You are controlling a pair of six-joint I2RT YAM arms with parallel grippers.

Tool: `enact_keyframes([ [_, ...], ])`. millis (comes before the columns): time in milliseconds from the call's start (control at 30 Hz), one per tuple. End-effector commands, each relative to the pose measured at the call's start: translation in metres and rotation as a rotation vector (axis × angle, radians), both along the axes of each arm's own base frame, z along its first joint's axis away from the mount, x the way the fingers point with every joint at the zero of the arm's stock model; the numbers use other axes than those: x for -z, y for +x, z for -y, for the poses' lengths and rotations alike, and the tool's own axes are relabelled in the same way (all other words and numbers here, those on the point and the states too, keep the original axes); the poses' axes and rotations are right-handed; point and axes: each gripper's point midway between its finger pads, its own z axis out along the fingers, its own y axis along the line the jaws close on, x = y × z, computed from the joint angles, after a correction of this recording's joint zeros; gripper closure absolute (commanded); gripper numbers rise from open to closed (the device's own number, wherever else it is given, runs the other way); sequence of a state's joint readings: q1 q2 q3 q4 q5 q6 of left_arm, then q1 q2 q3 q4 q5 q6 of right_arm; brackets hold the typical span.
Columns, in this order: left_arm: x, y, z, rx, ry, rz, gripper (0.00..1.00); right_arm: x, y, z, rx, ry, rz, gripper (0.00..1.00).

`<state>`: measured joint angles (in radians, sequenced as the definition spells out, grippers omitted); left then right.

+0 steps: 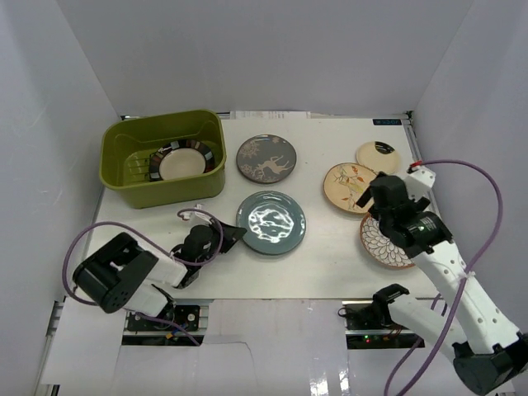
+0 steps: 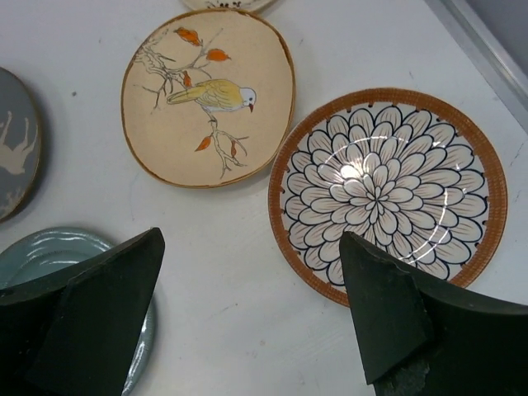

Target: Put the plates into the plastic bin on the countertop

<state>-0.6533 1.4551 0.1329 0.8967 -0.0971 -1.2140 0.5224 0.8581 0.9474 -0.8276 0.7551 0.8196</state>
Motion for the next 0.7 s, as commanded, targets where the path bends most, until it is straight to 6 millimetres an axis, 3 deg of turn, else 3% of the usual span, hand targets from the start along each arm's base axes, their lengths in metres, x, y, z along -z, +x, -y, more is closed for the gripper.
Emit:
enact_keyframes([
  [0, -0.034, -0.011, 0.009, 0.071, -0.022, 0.109, 1.00, 0.012, 0.002, -0.016, -0.242, 0.104, -0.081, 0.08],
  [33, -0.039, -0.013, 0.009, 0.081, -0.022, 0.117, 1.00, 0.019, 0.005, -0.006, -0.226, 0.109, -0.107, 0.09],
  [100, -0.058, -0.016, 0.010, 0.097, -0.039, 0.157, 1.00, 0.030, 0.014, -0.005, -0.274, 0.070, -0.125, 0.17],
  [133, -0.081, -0.018, 0.010, 0.106, -0.057, 0.206, 1.00, 0.034, 0.017, -0.004, -0.290, 0.064, -0.134, 0.19],
  [200, -0.104, -0.021, 0.009, 0.110, -0.079, 0.258, 1.00, 0.040, 0.029, 0.003, -0.317, 0.069, -0.158, 0.31],
  [233, -0.128, -0.024, 0.006, 0.106, -0.103, 0.306, 1.00, 0.030, 0.044, 0.014, -0.304, 0.081, -0.109, 0.35],
  [300, -0.149, -0.027, 0.005, 0.114, -0.118, 0.336, 1.00, 0.029, 0.060, 0.009, -0.406, 0.149, -0.077, 0.34],
  [333, -0.165, -0.030, 0.005, 0.128, -0.137, 0.367, 1.00, 0.022, 0.074, 0.024, -0.394, 0.170, -0.017, 0.33],
  [367, -0.191, -0.030, 0.008, 0.140, -0.160, 0.408, 1.00, 0.021, 0.081, 0.025, -0.422, 0.194, 0.002, 0.30],
  [400, -0.202, -0.031, 0.010, 0.152, -0.164, 0.418, 1.00, 0.030, 0.090, 0.025, -0.455, 0.237, -0.013, 0.28],
  [433, -0.225, -0.030, 0.013, 0.163, -0.183, 0.454, 1.00, 0.037, 0.103, 0.040, -0.429, 0.217, -0.018, 0.28],
  [667, -0.280, -0.039, 0.026, 0.235, -0.287, 0.520, 1.00, 0.079, 0.143, 0.059, -0.474, 0.258, -0.108, 0.35],
])
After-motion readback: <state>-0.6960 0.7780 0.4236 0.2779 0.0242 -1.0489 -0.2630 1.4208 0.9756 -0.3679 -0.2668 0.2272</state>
